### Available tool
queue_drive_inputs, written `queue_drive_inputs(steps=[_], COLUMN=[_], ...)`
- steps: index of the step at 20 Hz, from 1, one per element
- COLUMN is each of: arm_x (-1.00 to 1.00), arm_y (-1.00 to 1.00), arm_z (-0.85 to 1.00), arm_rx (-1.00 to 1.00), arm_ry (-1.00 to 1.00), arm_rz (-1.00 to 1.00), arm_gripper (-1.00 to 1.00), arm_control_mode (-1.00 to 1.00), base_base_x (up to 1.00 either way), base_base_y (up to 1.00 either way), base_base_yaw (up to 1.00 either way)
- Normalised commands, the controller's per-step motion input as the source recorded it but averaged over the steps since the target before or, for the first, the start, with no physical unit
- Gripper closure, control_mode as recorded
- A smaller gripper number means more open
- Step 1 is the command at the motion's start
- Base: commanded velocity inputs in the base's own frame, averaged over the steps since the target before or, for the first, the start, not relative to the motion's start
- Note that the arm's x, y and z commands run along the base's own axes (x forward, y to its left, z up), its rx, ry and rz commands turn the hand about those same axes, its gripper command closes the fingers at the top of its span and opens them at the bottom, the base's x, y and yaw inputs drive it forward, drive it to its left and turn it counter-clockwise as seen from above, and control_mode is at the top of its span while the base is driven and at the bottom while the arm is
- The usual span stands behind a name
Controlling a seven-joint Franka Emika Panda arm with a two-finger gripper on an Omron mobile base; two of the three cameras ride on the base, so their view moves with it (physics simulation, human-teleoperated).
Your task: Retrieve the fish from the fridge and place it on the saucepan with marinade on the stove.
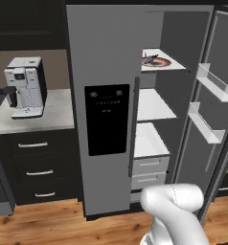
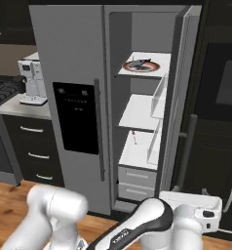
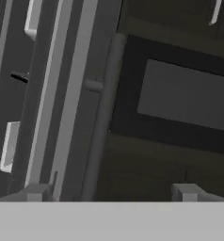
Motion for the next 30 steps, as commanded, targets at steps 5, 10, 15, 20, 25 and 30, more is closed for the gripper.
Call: queue_drive_inputs(steps=[5, 10, 15, 20, 25, 30], arm_x=[-0.01, 0.0, 0.0, 0.05, 0.49, 0.7], arm_y=[1.0, 1.0, 0.89, 0.69, 0.54, 0.7], arm_z=[0.34, 0.15, -0.01, -0.14, -0.07, 0.0], arm_rx=[-0.06, -0.1, -0.09, -0.04, 0.0, 0.0], arm_ry=[-0.02, 0.04, 0.01, 0.0, 0.0, 0.0], arm_rz=[-0.25, -0.21, -0.19, -0.17, -0.11, -0.1], arm_gripper=[-1.0, -1.0, -1.0, -1.0, -1.0, -1.0], arm_control_mode=[-1.0, -1.0, -1.0, -1.0, -1.0, -1.0], base_base_x=[0.0, 0.0, 0.0, 0.0, 0.0, 0.0], base_base_y=[0.0, 0.0, 0.0, 0.0, 0.0, 0.0], base_base_yaw=[0.0, 0.0, 0.0, 0.0, 0.0, 0.0])
